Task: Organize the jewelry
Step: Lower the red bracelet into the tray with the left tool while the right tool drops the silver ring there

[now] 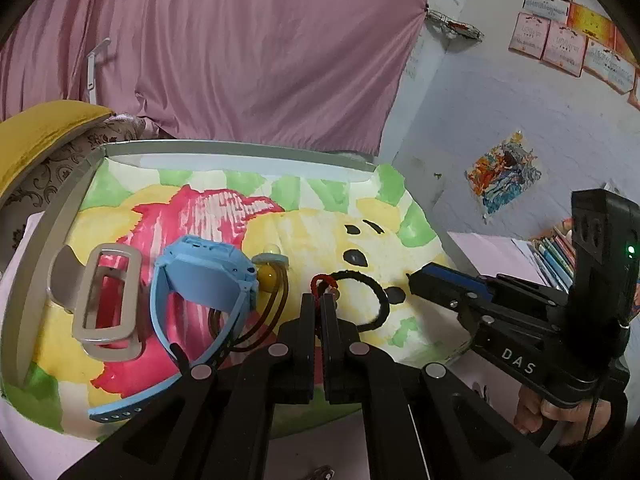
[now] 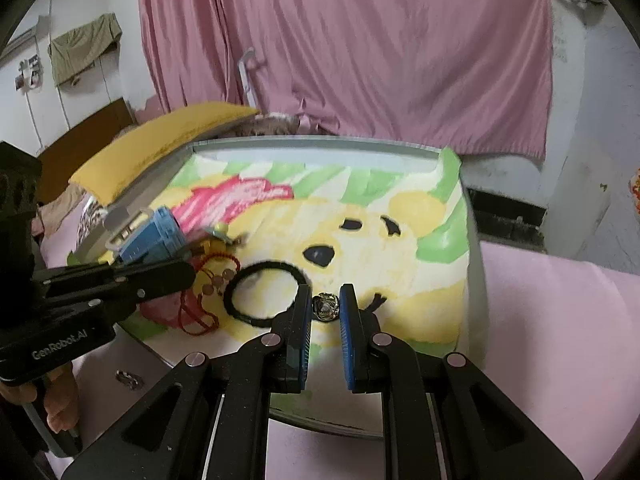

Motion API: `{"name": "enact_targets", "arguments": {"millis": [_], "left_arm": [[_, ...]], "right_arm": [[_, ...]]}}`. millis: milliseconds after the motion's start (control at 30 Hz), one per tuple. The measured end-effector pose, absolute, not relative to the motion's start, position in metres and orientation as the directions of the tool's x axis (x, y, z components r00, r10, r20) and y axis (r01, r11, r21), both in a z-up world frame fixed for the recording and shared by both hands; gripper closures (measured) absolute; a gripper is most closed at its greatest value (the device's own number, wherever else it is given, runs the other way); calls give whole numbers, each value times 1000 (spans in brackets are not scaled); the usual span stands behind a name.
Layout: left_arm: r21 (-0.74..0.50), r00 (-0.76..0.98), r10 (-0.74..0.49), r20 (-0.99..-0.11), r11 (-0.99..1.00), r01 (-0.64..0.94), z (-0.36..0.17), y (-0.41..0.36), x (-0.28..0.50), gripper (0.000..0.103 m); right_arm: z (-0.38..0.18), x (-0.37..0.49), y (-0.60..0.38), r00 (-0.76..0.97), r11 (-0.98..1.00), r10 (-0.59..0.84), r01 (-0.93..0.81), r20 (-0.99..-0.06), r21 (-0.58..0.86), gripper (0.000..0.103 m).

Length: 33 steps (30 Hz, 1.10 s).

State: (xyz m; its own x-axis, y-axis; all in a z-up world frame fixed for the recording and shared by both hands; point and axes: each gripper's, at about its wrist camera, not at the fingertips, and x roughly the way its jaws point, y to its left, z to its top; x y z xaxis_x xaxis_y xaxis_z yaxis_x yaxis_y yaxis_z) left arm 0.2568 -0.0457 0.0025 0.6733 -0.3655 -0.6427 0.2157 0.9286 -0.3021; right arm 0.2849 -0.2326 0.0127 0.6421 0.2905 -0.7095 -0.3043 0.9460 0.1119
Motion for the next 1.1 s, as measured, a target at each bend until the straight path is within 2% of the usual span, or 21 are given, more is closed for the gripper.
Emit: {"name": "enact_targets", "arguments": {"millis": [300,400,433,467,500,700,900,1033,1100], "left_arm": [[-323,645,-376,-666,924,205,-3,-46,261,100],[-320,643,-373,-669,925,203,-4,-46,262,100],[-320,642,-372,-670,926,202,-4,-46,262,100],[-320,642,-369,-672,927,198,-4,-45,262,98],[-320,642,-368,-673,927,196,-4,-45,263,97],[-334,665,-371,-649,923,189,1,-40,258,83],[-316,730,-348,-588,930,189,15,-36,242,71],[-309,786,-324,-526,934,178,27,-31,227,37],[-297,814,-305,-494,939,172,32,-28,219,35]], "right_arm": [[7,288,-229,611,940,302,-317,-731,124,90],[7,289,-230,615,941,304,-312,-728,130,80],[7,288,-231,619,942,303,-310,-725,130,71],[8,287,-230,628,944,299,-307,-719,124,67],[10,286,-230,635,944,296,-307,-713,118,67],[25,273,-239,723,965,231,-254,-651,61,66],[49,252,-257,823,976,218,-199,-524,94,50],[64,234,-265,876,983,184,-157,-446,97,30],[70,224,-268,897,987,158,-134,-412,85,20]]}}
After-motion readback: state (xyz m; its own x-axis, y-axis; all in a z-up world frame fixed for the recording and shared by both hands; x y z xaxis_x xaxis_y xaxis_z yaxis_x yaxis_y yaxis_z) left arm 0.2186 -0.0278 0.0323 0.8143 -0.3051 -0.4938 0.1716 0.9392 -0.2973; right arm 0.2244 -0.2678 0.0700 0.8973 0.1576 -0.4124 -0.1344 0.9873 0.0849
